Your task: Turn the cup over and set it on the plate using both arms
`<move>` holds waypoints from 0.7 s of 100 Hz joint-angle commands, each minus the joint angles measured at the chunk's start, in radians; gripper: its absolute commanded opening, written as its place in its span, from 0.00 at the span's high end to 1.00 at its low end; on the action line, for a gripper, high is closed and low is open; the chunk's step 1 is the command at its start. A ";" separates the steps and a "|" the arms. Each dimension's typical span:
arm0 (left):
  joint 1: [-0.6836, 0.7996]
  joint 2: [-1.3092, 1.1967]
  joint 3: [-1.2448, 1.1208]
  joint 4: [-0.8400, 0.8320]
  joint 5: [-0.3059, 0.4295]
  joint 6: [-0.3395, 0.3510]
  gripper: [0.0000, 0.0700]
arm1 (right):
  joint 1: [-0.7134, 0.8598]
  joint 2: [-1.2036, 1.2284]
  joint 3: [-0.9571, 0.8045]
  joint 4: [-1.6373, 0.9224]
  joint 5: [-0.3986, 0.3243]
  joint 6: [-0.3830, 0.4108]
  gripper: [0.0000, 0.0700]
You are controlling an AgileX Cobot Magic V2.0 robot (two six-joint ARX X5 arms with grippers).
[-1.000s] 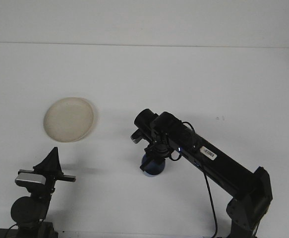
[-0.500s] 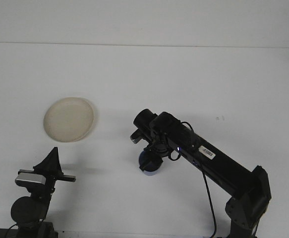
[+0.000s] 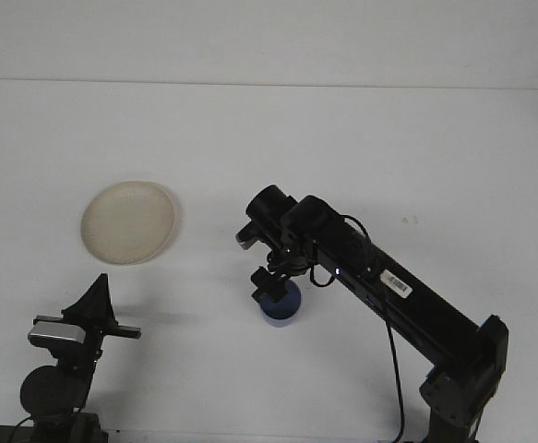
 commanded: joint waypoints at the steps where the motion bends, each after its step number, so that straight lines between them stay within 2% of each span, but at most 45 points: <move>1: 0.000 -0.002 -0.020 0.010 0.002 0.013 0.98 | -0.003 -0.013 0.024 -0.026 0.001 -0.009 0.36; 20: 0.000 -0.002 -0.020 0.011 0.002 0.013 0.98 | -0.082 -0.083 0.023 -0.028 0.001 -0.027 0.36; 40: 0.000 -0.002 -0.020 0.010 0.002 0.013 0.98 | -0.232 -0.180 -0.004 -0.028 0.000 -0.029 0.36; 70: 0.000 -0.002 -0.020 0.011 0.002 0.013 0.98 | -0.514 -0.402 -0.208 0.043 0.000 -0.028 0.36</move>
